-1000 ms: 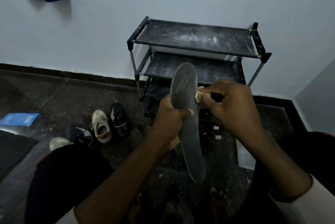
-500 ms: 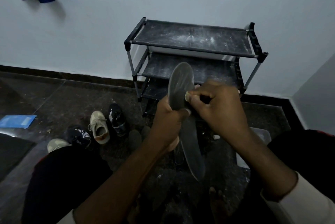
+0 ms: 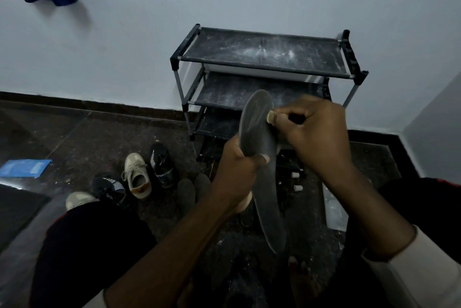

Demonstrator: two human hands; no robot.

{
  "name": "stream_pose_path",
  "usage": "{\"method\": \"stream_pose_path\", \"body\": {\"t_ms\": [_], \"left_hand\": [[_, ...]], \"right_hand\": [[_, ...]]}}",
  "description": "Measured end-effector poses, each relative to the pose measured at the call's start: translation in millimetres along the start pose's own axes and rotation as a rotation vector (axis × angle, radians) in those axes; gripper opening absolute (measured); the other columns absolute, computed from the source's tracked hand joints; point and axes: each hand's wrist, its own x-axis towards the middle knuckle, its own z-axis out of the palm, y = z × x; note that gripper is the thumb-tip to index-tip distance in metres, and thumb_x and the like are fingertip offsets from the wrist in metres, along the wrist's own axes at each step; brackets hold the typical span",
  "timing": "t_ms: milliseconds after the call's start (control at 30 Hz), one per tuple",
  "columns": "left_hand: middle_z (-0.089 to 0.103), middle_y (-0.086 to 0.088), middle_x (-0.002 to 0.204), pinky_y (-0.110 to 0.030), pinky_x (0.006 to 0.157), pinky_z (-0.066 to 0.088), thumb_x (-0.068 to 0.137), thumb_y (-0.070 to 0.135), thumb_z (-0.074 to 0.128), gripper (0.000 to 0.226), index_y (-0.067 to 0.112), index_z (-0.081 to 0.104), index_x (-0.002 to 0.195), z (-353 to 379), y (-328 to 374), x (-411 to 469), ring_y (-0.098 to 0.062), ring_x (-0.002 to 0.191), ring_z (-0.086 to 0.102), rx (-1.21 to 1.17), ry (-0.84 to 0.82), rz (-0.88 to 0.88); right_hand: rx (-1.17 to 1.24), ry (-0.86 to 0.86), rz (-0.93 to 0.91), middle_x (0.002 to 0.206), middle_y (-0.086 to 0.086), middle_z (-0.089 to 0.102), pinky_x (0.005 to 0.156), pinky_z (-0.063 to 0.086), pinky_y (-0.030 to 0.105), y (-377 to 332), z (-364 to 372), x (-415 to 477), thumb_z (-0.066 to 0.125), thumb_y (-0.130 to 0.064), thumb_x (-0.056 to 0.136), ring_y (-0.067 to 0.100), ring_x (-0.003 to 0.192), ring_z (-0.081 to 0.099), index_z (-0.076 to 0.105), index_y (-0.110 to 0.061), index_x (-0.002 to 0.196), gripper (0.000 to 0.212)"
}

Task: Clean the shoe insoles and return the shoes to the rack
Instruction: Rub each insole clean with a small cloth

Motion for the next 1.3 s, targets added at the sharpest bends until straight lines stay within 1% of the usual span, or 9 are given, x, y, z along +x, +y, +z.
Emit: {"method": "stream_pose_path", "body": {"t_ms": [167,267,433,600,733,900,1033,1200,1300], "left_hand": [[0.074,-0.013,0.093,-0.039,0.073,0.056,0.071,-0.008,0.06,0.04,0.009,0.069,0.106,-3.4,0.6,4.1,-0.028,0.088,0.071,-0.004,0.012,0.032],[0.075,-0.012,0.097,-0.037,0.075,0.057,0.079,-0.018,0.056,0.044,0.004,0.064,0.116,0.2,-1.0,0.4,-0.027,0.092,0.072,-0.012,-0.01,-0.005],[0.073,-0.011,0.091,-0.034,0.07,0.055,0.071,-0.01,0.057,0.044,0.003,0.065,0.112,-1.0,-0.7,1.3,-0.024,0.087,0.07,-0.013,-0.025,0.02],[0.074,-0.011,0.098,-0.034,0.075,0.056,0.071,-0.008,0.057,0.043,0.009,0.066,0.11,0.8,-2.3,-0.9,-0.025,0.093,0.071,0.004,-0.041,0.024],[0.07,-0.015,0.093,-0.034,0.07,0.055,0.077,-0.018,0.053,0.039,-0.003,0.062,0.112,-3.4,-1.6,0.5,-0.026,0.087,0.068,-0.005,-0.06,0.046],[0.072,-0.013,0.097,-0.03,0.072,0.057,0.075,-0.014,0.056,0.042,-0.001,0.063,0.114,0.0,-0.4,-1.6,-0.024,0.091,0.07,-0.01,-0.064,0.041],[0.071,-0.012,0.093,-0.03,0.07,0.054,0.076,-0.018,0.052,0.041,-0.008,0.061,0.114,-1.7,-1.9,-0.5,-0.023,0.088,0.069,-0.025,-0.087,0.07],[0.072,-0.008,0.092,-0.03,0.07,0.055,0.068,-0.008,0.055,0.047,0.001,0.063,0.113,2.4,-1.3,-1.6,-0.021,0.089,0.069,-0.027,-0.07,0.046],[0.071,-0.011,0.093,-0.029,0.07,0.055,0.073,-0.016,0.053,0.041,-0.005,0.062,0.112,1.7,-1.5,-2.8,-0.021,0.088,0.069,-0.026,-0.093,0.071]], "right_hand": [[-0.031,-0.089,-0.04,0.083,-0.005,0.073,0.069,0.056,0.025,-4.8,4.1,-16.4,0.077,-0.014,0.088,0.001,0.072,0.065,0.082,-0.016,0.091,0.006],[-0.017,-0.001,-0.001,0.079,-0.006,0.071,0.068,0.055,0.028,1.4,-3.5,-3.3,0.077,-0.015,0.088,0.002,0.069,0.064,0.081,-0.016,0.091,0.005],[-0.037,-0.097,-0.075,0.081,-0.002,0.072,0.069,0.056,0.031,-9.2,8.0,-15.5,0.076,-0.013,0.089,0.007,0.072,0.065,0.081,-0.014,0.089,0.006],[-0.022,0.009,-0.046,0.08,-0.005,0.071,0.068,0.055,0.027,-1.0,-1.1,-0.4,0.074,-0.015,0.09,0.002,0.071,0.064,0.081,-0.015,0.092,0.008],[-0.02,-0.102,-0.086,0.084,-0.002,0.073,0.069,0.056,0.027,-10.6,9.3,-14.6,0.075,-0.013,0.089,0.004,0.073,0.066,0.081,-0.013,0.089,0.006],[-0.015,-0.005,-0.056,0.079,-0.005,0.071,0.067,0.055,0.026,-3.3,-1.3,0.2,0.075,-0.013,0.089,0.003,0.07,0.064,0.081,-0.016,0.089,0.007],[0.02,-0.136,-0.121,0.083,-0.001,0.075,0.07,0.058,0.033,-13.1,10.3,-14.6,0.074,-0.009,0.088,0.008,0.075,0.069,0.081,-0.013,0.087,0.008],[0.016,-0.004,-0.077,0.08,-0.007,0.071,0.068,0.056,0.03,-1.8,-0.2,1.7,0.075,-0.011,0.088,0.002,0.072,0.065,0.082,-0.015,0.09,0.008],[0.064,-0.095,-0.121,0.086,-0.004,0.075,0.072,0.058,0.032,-10.8,8.2,-7.4,0.076,-0.01,0.088,0.004,0.078,0.069,0.082,-0.014,0.092,0.008]]}}
